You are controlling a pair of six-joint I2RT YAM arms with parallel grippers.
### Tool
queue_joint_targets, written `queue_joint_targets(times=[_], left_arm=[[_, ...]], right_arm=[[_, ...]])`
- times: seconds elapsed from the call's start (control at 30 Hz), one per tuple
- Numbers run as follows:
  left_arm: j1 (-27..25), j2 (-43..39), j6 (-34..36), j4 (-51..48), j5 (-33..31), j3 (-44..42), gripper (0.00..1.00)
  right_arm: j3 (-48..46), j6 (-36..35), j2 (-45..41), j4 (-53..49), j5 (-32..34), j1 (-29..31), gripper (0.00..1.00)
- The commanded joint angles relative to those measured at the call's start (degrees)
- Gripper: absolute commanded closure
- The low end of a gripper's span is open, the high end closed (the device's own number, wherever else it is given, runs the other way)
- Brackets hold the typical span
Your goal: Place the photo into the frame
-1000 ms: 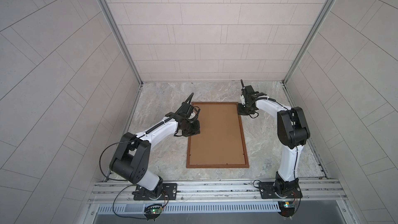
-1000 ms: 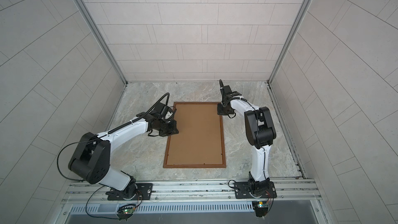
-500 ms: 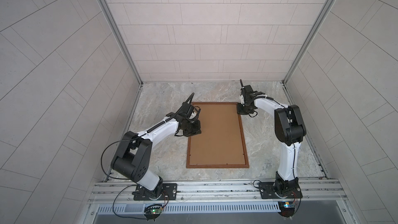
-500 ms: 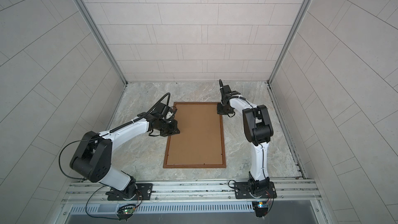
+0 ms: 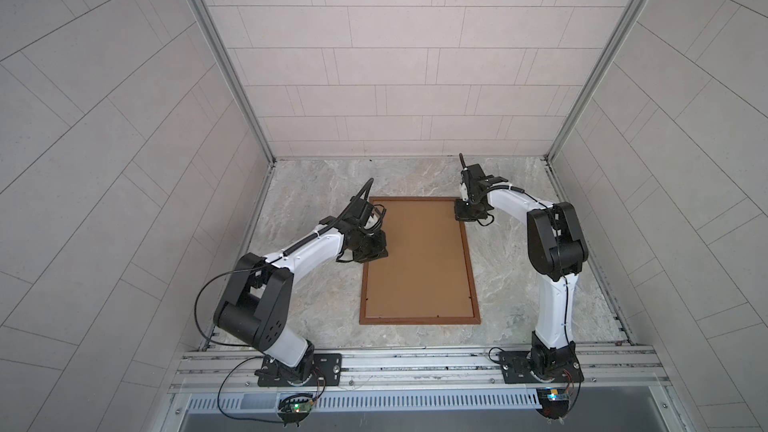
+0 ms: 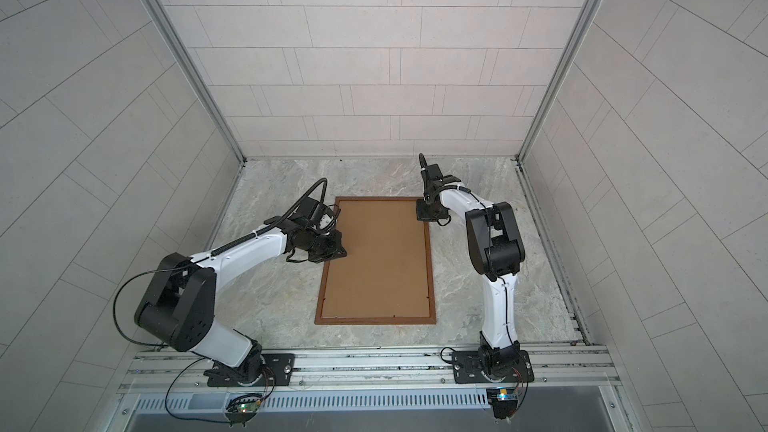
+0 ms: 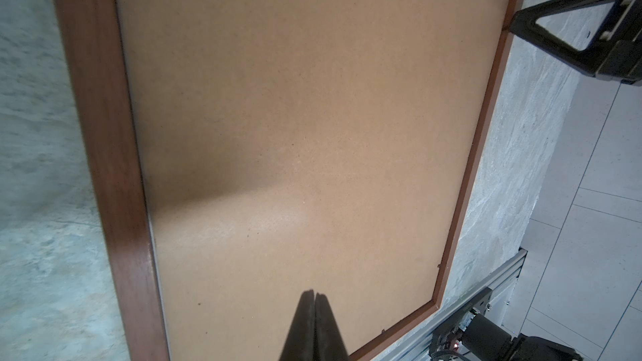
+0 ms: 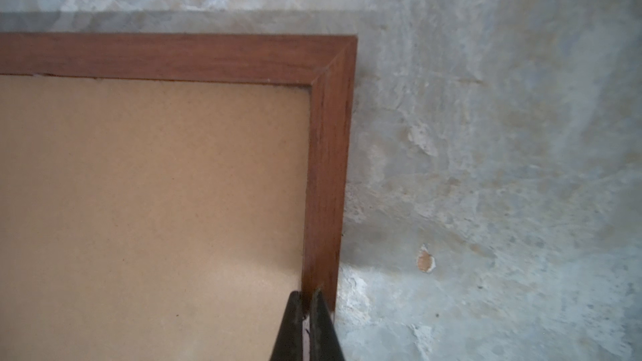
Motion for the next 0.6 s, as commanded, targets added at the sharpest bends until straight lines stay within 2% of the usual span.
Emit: queue_joint_targets(times=[0.0,0.57], left_arm=[[0.4,-1.2,0.4,0.3,0.3,-0.7,0.94],[1.3,-2.0,1.1,0.3,0.8,-1.5,0.94]], right_arm=[[0.4,-0.8,3.0,-2.4,-0.7,1.5,1.0],[2.2,-0.9,6.3,-4.0,1.0,3.6,1.0]])
